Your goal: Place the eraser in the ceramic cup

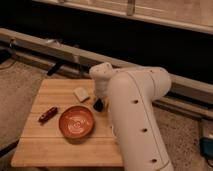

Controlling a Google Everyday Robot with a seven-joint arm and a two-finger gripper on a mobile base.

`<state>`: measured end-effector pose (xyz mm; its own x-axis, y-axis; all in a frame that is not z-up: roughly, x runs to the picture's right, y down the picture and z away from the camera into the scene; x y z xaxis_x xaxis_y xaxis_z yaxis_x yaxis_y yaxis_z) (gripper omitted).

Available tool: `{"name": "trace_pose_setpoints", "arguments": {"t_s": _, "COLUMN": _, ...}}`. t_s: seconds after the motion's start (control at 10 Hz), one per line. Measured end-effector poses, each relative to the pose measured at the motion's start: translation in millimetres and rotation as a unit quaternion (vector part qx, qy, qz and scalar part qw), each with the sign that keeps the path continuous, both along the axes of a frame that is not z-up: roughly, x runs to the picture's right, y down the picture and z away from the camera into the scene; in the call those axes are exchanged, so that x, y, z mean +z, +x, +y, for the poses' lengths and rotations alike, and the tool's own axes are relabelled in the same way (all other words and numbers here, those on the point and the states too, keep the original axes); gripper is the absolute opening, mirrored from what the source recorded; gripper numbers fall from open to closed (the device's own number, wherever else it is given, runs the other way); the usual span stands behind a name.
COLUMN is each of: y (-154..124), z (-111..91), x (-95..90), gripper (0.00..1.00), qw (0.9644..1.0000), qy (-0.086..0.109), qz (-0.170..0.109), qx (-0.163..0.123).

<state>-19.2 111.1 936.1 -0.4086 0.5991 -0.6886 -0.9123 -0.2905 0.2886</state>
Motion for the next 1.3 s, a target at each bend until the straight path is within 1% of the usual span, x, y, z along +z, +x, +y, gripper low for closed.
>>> {"name": "trace_pose_setpoints", "arguments": {"t_s": 0.1, "y": 1, "z": 0, "x": 0.0, "gripper": 0.0, "qw": 1.0, "qy": 0.0, "qz": 0.0, "qx": 0.001}}
{"name": "trace_pose_setpoints", "arguments": {"t_s": 0.2, "y": 1, "z": -2, "x": -0.7, "gripper": 0.0, "qw": 1.0, "qy": 0.004, "qz": -0.001, "qx": -0.003}}
{"name": "trace_pose_setpoints", "arguments": {"t_s": 0.4, "y": -6, "z": -21, "x": -7.9, "gripper": 0.0, "qw": 0.999, "qy": 0.037, "qz": -0.02, "qx": -0.018}}
{"name": "trace_pose_setpoints", "arguments": {"t_s": 0.5, "y": -12, "z": -36, "x": -17.9, "gripper": 0.0, "qw": 0.9975, "qy": 0.056, "qz": -0.032, "qx": -0.027}}
{"name": "trace_pose_setpoints", "arguments": {"t_s": 0.6, "y": -20, "z": -58, "x": -34.4, "gripper": 0.0, "qw": 0.995, "qy": 0.08, "qz": -0.045, "qx": -0.041}}
{"name": "trace_pose_setpoints", "arguments": {"t_s": 0.7, "y": -22, "z": -73, "x": -46.0, "gripper": 0.0, "qw": 0.993, "qy": 0.095, "qz": -0.052, "qx": -0.047}}
{"name": "trace_pose_setpoints", "arguments": {"t_s": 0.8, "y": -24, "z": -93, "x": -62.7, "gripper": 0.0, "qw": 0.9899, "qy": 0.114, "qz": -0.062, "qx": -0.057}}
{"name": "trace_pose_setpoints", "arguments": {"t_s": 0.9, "y": -27, "z": -115, "x": -84.5, "gripper": 0.0, "qw": 0.9851, "qy": 0.139, "qz": -0.075, "qx": -0.068}}
{"name": "trace_pose_setpoints", "arguments": {"t_s": 1.0, "y": -29, "z": -130, "x": -102.1, "gripper": 0.0, "qw": 0.9807, "qy": 0.158, "qz": -0.086, "qx": -0.078}}
{"name": "trace_pose_setpoints", "arguments": {"t_s": 1.1, "y": -30, "z": -140, "x": -119.0, "gripper": 0.0, "qw": 0.9763, "qy": 0.174, "qz": -0.096, "qx": -0.086}}
{"name": "trace_pose_setpoints", "arguments": {"t_s": 1.2, "y": -31, "z": -149, "x": -138.8, "gripper": 0.0, "qw": 0.9711, "qy": 0.192, "qz": -0.106, "qx": -0.094}}
{"name": "trace_pose_setpoints", "arguments": {"t_s": 1.3, "y": -32, "z": -151, "x": -160.3, "gripper": 0.0, "qw": 0.9659, "qy": 0.208, "qz": -0.115, "qx": -0.103}}
